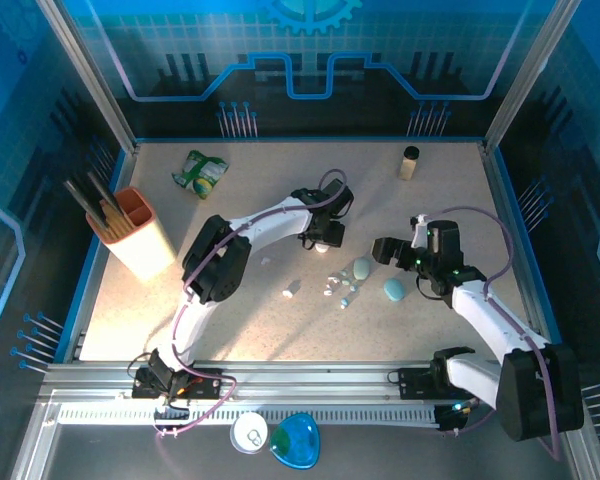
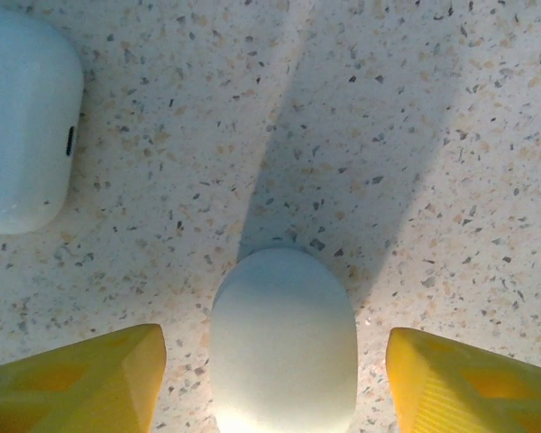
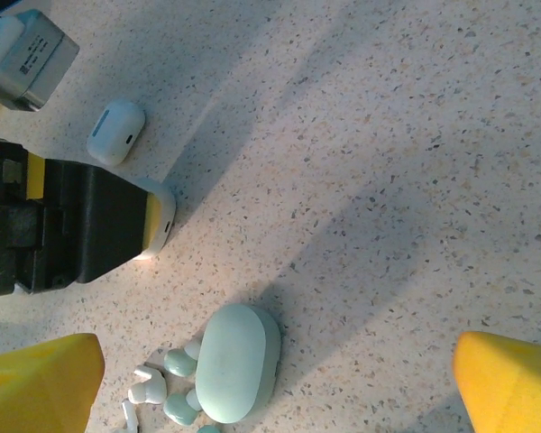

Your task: Insert wireless bluetooth earbuds into charging case

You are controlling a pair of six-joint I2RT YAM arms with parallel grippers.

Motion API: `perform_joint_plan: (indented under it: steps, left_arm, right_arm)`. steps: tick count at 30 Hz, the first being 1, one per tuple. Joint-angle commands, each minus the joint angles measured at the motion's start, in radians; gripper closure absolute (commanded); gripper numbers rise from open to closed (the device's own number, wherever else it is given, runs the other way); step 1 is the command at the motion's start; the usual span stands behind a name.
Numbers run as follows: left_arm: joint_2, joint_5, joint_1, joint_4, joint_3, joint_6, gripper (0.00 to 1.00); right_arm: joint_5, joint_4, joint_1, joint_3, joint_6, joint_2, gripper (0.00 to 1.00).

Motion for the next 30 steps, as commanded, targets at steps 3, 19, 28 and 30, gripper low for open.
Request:
perform_joint_plan:
  steps: [3,19,28,30]
  left_arm:
    - [0.051,0.046,0.014,-0.036,0.058,-0.025,0.38]
    - [0.094,0.078,0.025,-0.025,0.09,-0.036,0.6]
    - [0.006,0.124,0.037,0.068,-0.009,-0.079,0.64]
    - [-0.056,0.136,0.043,0.122,-0.07,-0.105,0.63]
  right_arm:
    - [-0.039,0.027,-0.025,-0.013,-0.007,0.015,0.0]
    - [-0.082,0.046,-0.033,-0.01,-0.004,0.044,0.0]
    - [-0.124,0.05,-0.028,0.006,0.009,0.038,0.0]
    - [-0.135,0.063,-0.015,0.01,0.008,0.034,0.0]
